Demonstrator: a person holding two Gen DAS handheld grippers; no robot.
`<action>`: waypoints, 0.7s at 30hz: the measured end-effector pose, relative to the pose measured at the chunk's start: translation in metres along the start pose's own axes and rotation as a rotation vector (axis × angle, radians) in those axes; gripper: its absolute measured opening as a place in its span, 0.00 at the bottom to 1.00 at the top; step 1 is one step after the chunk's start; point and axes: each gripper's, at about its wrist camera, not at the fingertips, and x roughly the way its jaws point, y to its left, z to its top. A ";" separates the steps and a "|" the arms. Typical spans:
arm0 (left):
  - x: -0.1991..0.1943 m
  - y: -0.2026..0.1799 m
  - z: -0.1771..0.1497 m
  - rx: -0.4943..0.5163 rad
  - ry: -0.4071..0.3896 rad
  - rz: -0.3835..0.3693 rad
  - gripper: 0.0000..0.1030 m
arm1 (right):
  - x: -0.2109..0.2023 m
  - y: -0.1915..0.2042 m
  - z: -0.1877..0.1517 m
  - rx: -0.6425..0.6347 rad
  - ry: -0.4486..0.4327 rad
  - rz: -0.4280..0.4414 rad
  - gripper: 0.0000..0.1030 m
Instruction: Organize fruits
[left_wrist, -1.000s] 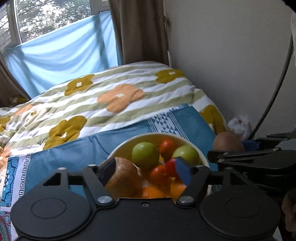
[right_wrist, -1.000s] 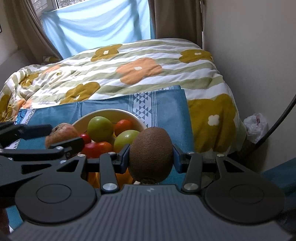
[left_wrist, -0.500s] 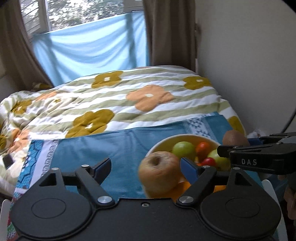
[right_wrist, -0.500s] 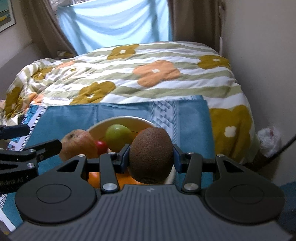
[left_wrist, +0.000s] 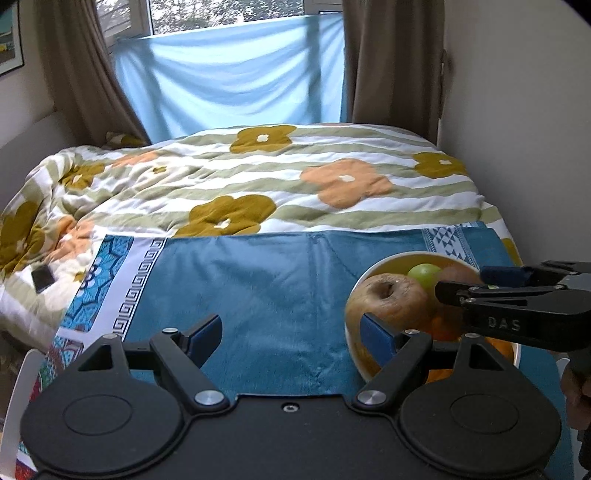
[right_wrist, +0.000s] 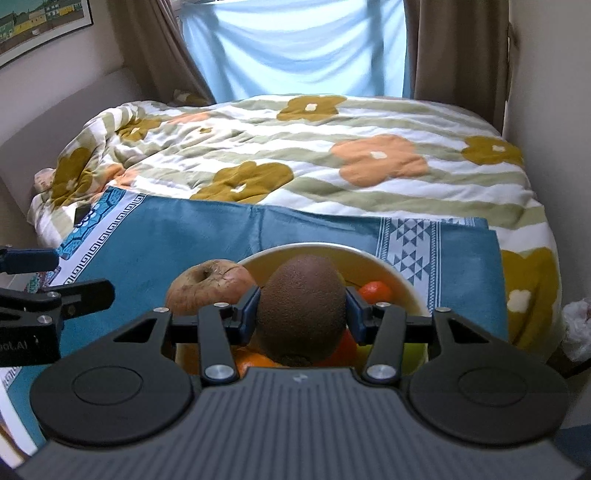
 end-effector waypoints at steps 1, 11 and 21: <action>0.000 0.001 -0.001 -0.006 0.002 0.002 0.83 | -0.002 0.001 -0.001 -0.012 -0.012 -0.004 0.77; -0.006 0.005 -0.008 -0.046 -0.007 0.021 0.83 | -0.007 -0.004 -0.015 -0.028 -0.013 -0.011 0.81; -0.048 0.022 -0.005 -0.064 -0.070 0.016 0.83 | -0.045 0.022 -0.009 -0.046 -0.042 -0.006 0.81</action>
